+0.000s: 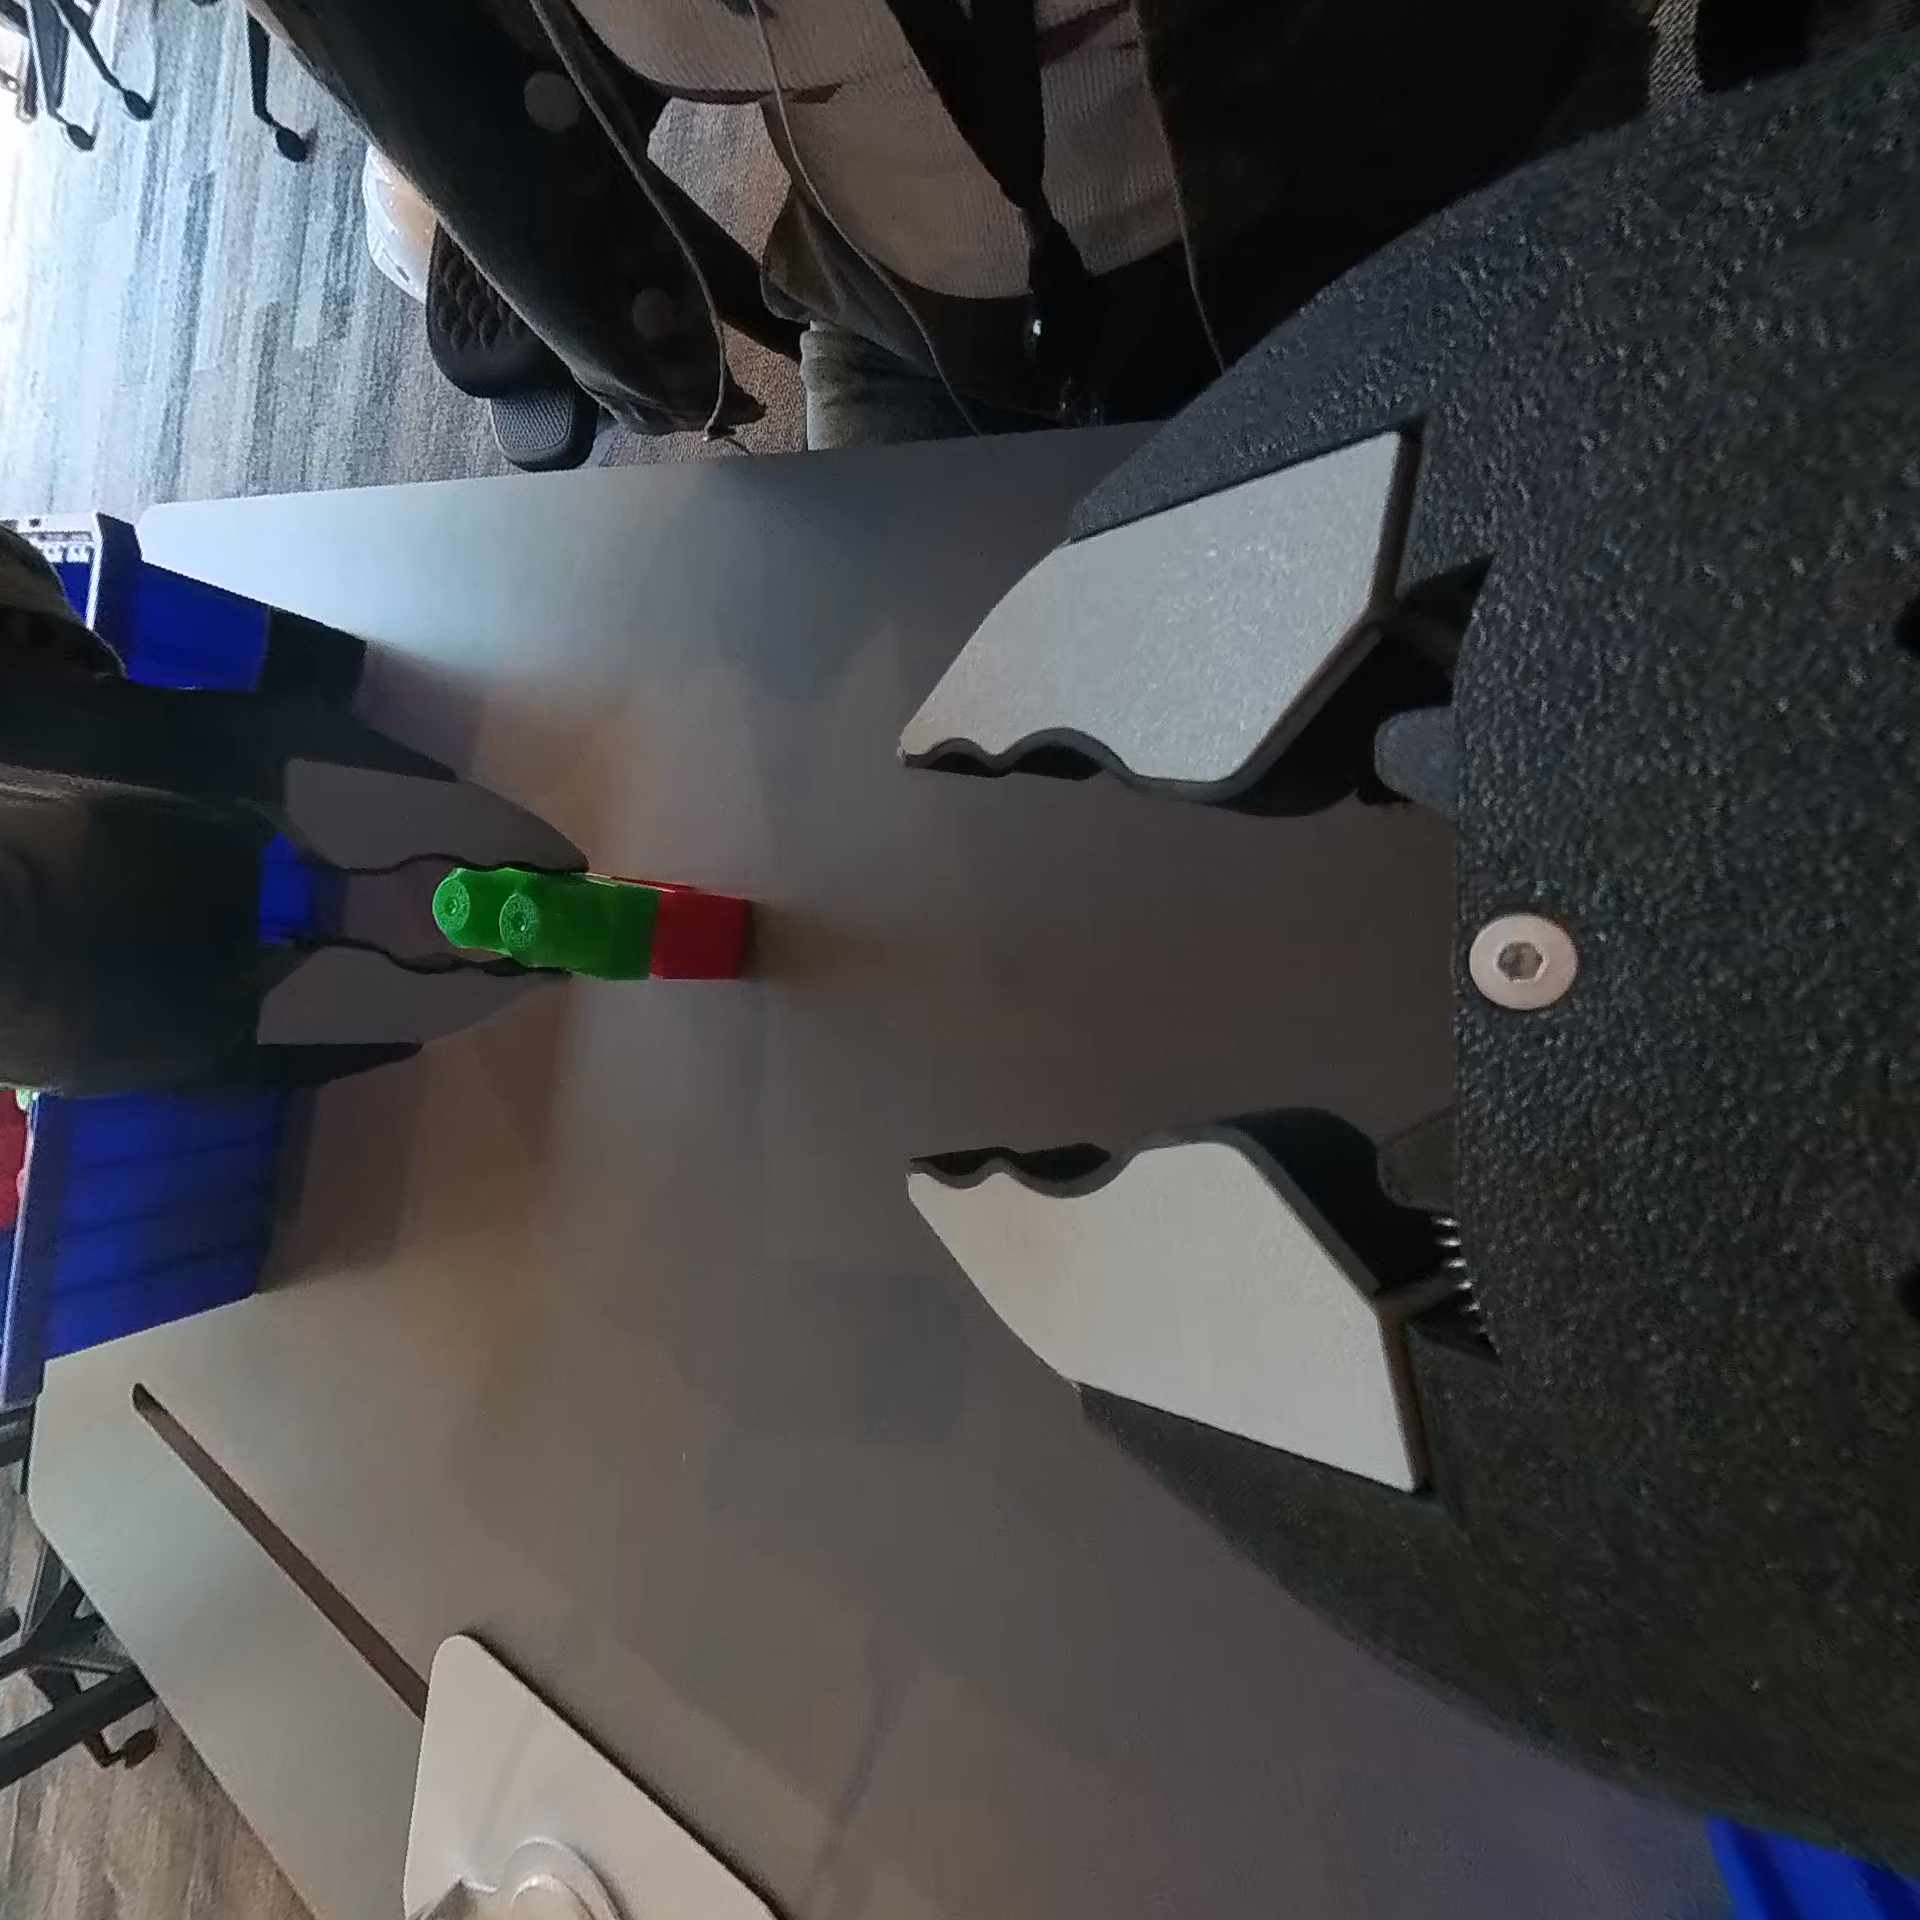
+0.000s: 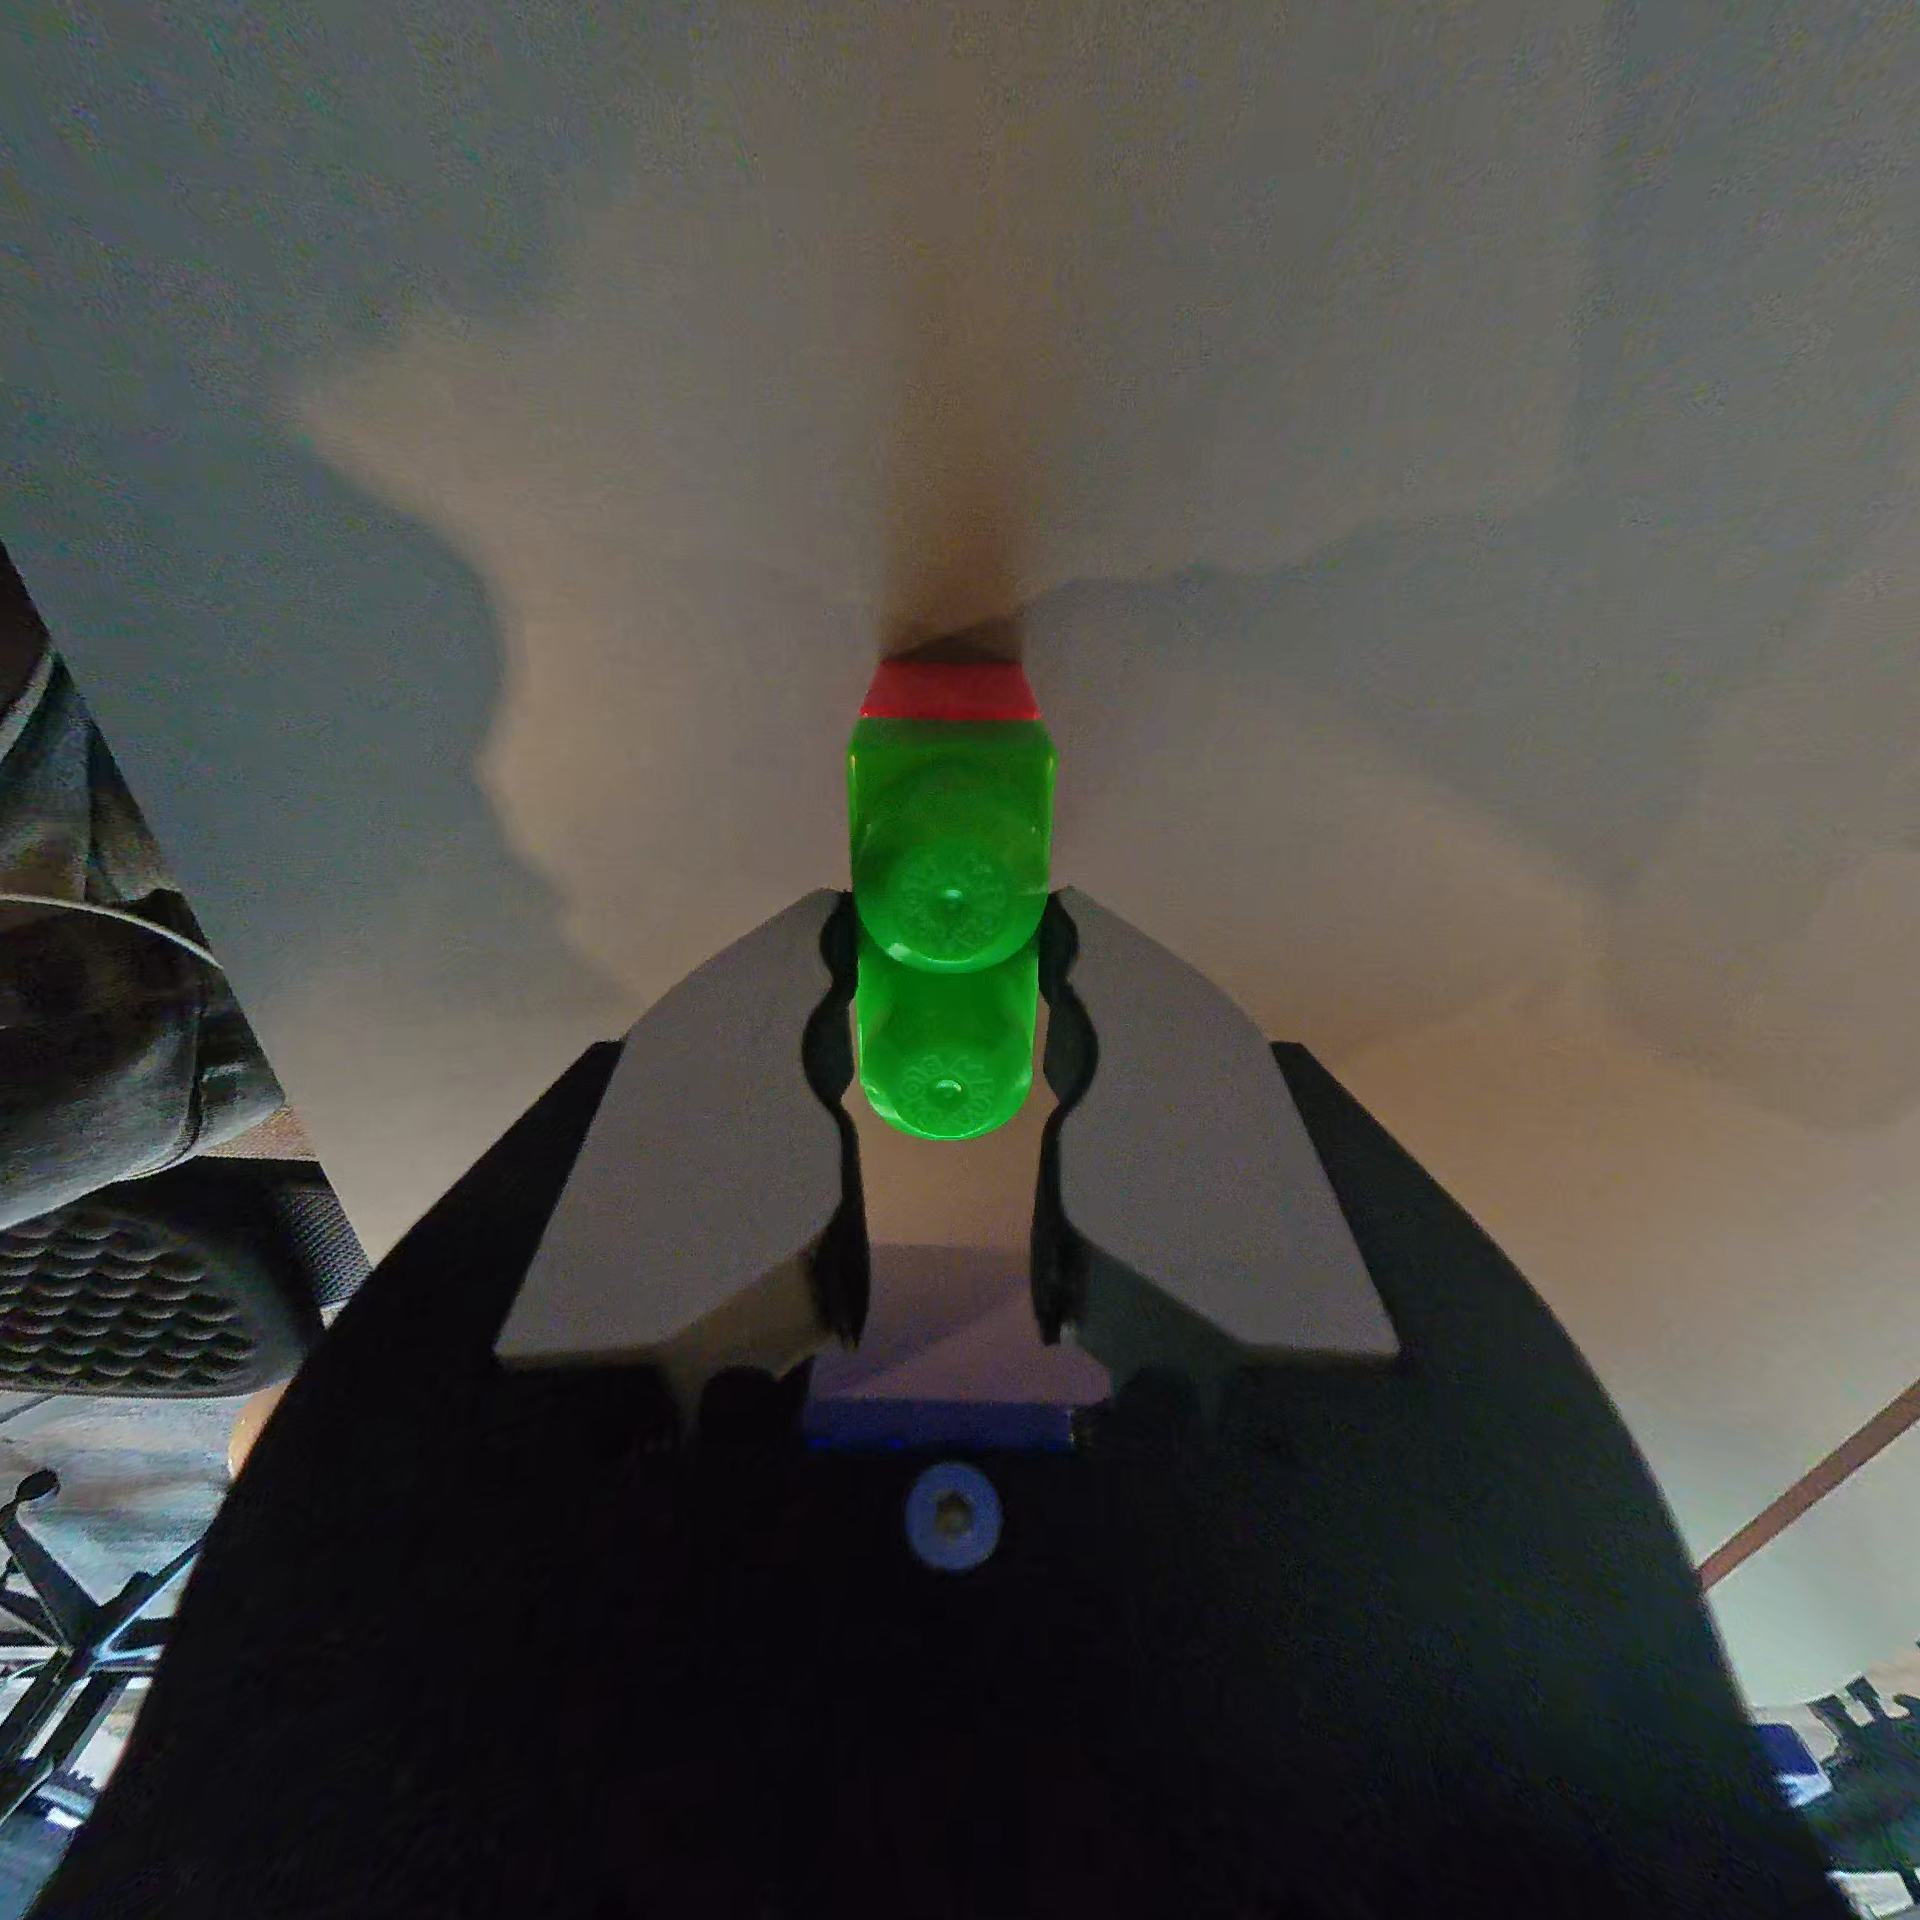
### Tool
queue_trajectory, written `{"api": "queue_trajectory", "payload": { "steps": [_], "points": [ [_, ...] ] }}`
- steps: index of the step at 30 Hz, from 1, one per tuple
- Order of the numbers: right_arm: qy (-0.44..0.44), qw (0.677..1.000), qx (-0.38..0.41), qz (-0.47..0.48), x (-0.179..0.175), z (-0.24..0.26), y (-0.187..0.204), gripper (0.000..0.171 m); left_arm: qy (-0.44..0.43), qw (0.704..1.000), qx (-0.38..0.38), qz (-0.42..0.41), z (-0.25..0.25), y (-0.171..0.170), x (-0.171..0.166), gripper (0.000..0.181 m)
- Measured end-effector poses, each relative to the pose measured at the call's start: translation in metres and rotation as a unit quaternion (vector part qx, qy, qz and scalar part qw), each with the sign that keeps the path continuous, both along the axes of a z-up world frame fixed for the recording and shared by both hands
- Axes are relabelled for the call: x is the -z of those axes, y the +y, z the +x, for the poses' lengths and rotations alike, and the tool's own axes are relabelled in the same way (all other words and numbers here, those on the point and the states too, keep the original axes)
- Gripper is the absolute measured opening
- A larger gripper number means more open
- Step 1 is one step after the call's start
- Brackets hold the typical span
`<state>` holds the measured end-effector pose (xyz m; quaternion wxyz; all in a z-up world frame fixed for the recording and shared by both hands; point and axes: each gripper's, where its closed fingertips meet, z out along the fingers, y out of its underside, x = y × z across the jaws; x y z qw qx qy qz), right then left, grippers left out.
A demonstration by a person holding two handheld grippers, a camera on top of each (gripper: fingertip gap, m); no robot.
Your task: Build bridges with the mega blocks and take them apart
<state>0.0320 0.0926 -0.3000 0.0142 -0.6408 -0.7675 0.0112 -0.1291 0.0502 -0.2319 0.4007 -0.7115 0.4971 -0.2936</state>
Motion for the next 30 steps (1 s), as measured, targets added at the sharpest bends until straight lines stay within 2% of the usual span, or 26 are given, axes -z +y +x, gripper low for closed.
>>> {"api": "queue_trajectory", "payload": {
  "steps": [30],
  "points": [
    [-0.036, 0.999, -0.012, 0.0, 0.0097, 0.0016, 0.0001, 0.033, 0.005, 1.0, 0.017, -0.011, 0.006, -0.0021, 0.008, 0.069]
  ]
}}
